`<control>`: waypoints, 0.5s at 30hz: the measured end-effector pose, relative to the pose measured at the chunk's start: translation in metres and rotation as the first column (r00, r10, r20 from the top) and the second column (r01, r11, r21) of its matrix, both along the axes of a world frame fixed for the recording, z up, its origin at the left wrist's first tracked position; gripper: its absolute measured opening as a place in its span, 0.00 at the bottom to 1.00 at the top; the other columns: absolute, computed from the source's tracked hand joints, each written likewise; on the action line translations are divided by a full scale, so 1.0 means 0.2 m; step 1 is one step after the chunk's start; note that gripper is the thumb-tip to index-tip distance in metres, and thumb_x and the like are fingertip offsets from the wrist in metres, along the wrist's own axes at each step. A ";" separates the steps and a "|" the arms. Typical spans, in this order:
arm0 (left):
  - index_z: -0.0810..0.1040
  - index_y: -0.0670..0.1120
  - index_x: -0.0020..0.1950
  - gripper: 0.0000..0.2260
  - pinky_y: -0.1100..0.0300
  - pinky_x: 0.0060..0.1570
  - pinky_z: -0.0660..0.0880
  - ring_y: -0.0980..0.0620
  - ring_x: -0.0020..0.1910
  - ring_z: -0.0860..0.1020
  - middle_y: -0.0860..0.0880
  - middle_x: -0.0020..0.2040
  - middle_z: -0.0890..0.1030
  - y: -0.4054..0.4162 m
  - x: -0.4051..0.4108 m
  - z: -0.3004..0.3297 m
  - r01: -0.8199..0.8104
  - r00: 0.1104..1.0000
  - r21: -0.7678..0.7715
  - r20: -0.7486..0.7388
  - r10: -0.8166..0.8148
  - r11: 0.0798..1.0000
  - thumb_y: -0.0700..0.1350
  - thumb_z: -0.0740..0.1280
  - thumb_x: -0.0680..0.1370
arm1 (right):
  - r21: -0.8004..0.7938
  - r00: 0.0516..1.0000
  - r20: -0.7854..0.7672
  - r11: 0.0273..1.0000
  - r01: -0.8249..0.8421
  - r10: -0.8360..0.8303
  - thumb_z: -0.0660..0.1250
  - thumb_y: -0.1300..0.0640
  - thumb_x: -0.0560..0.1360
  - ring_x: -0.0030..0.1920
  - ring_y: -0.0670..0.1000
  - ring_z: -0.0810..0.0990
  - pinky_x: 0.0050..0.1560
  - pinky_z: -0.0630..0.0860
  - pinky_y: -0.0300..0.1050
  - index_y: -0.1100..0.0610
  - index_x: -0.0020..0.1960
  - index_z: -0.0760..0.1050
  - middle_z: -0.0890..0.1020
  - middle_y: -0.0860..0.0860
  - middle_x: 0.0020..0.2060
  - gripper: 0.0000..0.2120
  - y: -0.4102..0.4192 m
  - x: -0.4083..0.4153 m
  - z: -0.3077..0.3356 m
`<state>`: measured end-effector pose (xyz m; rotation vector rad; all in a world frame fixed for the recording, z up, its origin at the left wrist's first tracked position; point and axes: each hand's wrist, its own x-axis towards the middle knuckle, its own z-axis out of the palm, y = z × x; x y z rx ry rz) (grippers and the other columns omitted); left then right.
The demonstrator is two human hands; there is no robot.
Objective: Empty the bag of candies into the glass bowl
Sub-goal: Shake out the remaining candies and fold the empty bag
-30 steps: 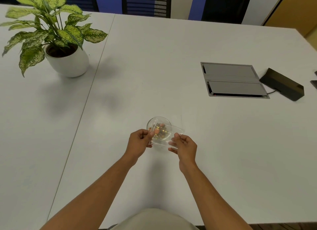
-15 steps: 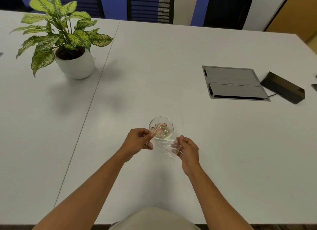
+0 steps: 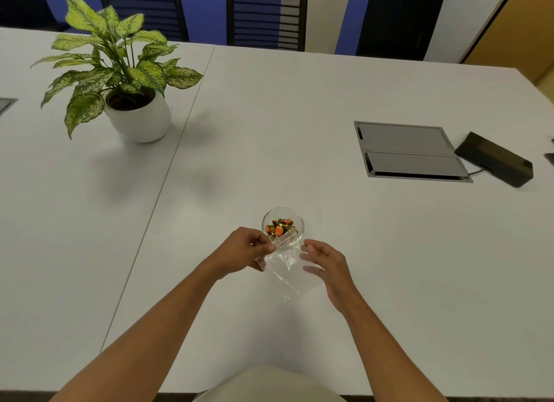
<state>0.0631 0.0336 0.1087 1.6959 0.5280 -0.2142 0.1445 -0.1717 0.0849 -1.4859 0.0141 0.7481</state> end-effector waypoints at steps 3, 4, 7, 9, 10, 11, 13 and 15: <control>0.81 0.36 0.46 0.09 0.54 0.40 0.83 0.51 0.33 0.81 0.44 0.33 0.80 -0.02 0.01 0.02 0.051 0.999 0.012 -0.011 -0.051 0.999 0.43 0.70 0.77 | -0.053 0.992 0.099 0.996 -0.075 0.080 0.70 0.57 0.75 0.50 0.56 0.84 0.50 0.81 0.50 0.58 0.52 0.81 0.85 0.57 0.49 0.08 0.06 0.02 0.04; 0.80 0.35 0.46 0.09 0.55 0.39 0.83 0.52 0.32 0.81 0.44 0.34 0.80 -0.02 0.02 0.03 0.063 0.998 0.017 -0.014 -0.063 0.998 0.43 0.70 0.77 | -0.061 0.989 0.117 0.995 -0.084 0.090 0.70 0.57 0.75 0.49 0.56 0.84 0.48 0.81 0.49 0.59 0.50 0.82 0.85 0.57 0.47 0.07 0.08 0.02 0.04; 0.80 0.37 0.46 0.09 0.57 0.37 0.82 0.53 0.33 0.81 0.45 0.36 0.79 -0.03 0.02 0.04 0.073 0.997 0.018 -0.004 -0.073 0.997 0.43 0.70 0.77 | -0.074 0.987 0.144 0.995 -0.063 0.073 0.71 0.59 0.75 0.43 0.55 0.84 0.43 0.81 0.46 0.59 0.46 0.81 0.84 0.55 0.41 0.03 0.12 0.02 0.06; 0.80 0.40 0.45 0.07 0.57 0.38 0.82 0.53 0.36 0.81 0.45 0.38 0.80 -0.03 0.02 0.04 0.046 0.999 0.008 0.014 -0.046 0.999 0.44 0.70 0.77 | -0.048 0.994 0.108 0.999 -0.016 0.021 0.71 0.61 0.75 0.41 0.54 0.84 0.42 0.82 0.46 0.61 0.46 0.81 0.84 0.55 0.39 0.03 0.12 0.02 0.06; 0.80 0.40 0.45 0.07 0.57 0.39 0.82 0.52 0.38 0.81 0.46 0.39 0.80 -0.03 0.01 0.03 0.025 0.999 0.000 0.022 -0.025 1.000 0.45 0.70 0.77 | -0.030 0.997 0.074 0.999 0.017 -0.015 0.71 0.61 0.75 0.40 0.54 0.84 0.43 0.82 0.47 0.62 0.46 0.81 0.84 0.55 0.39 0.03 0.12 0.01 0.05; 0.80 0.40 0.46 0.08 0.56 0.41 0.82 0.52 0.39 0.81 0.45 0.41 0.80 -0.03 0.01 0.02 -0.001 1.000 -0.011 0.030 0.002 1.000 0.45 0.70 0.76 | -0.012 0.998 0.037 0.999 0.052 -0.051 0.71 0.62 0.75 0.40 0.54 0.83 0.44 0.82 0.48 0.62 0.47 0.81 0.84 0.55 0.39 0.03 0.12 0.01 0.05; 0.80 0.40 0.47 0.08 0.54 0.45 0.83 0.51 0.41 0.82 0.44 0.42 0.81 -0.04 -0.01 0.00 -0.066 0.997 -0.044 0.044 0.068 0.997 0.45 0.71 0.76 | 0.021 0.994 -0.027 0.994 0.108 -0.107 0.71 0.62 0.75 0.40 0.53 0.83 0.44 0.82 0.49 0.61 0.46 0.81 0.84 0.55 0.38 0.03 0.12 0.01 0.04; 0.80 0.40 0.47 0.08 0.50 0.49 0.83 0.50 0.42 0.82 0.44 0.42 0.82 -0.05 -0.04 -0.04 -0.138 0.988 -0.086 0.057 0.143 0.987 0.45 0.71 0.76 | 0.040 0.989 -0.068 0.990 0.137 -0.134 0.70 0.62 0.74 0.40 0.52 0.83 0.44 0.82 0.49 0.62 0.46 0.81 0.83 0.55 0.38 0.02 0.11 0.00 0.04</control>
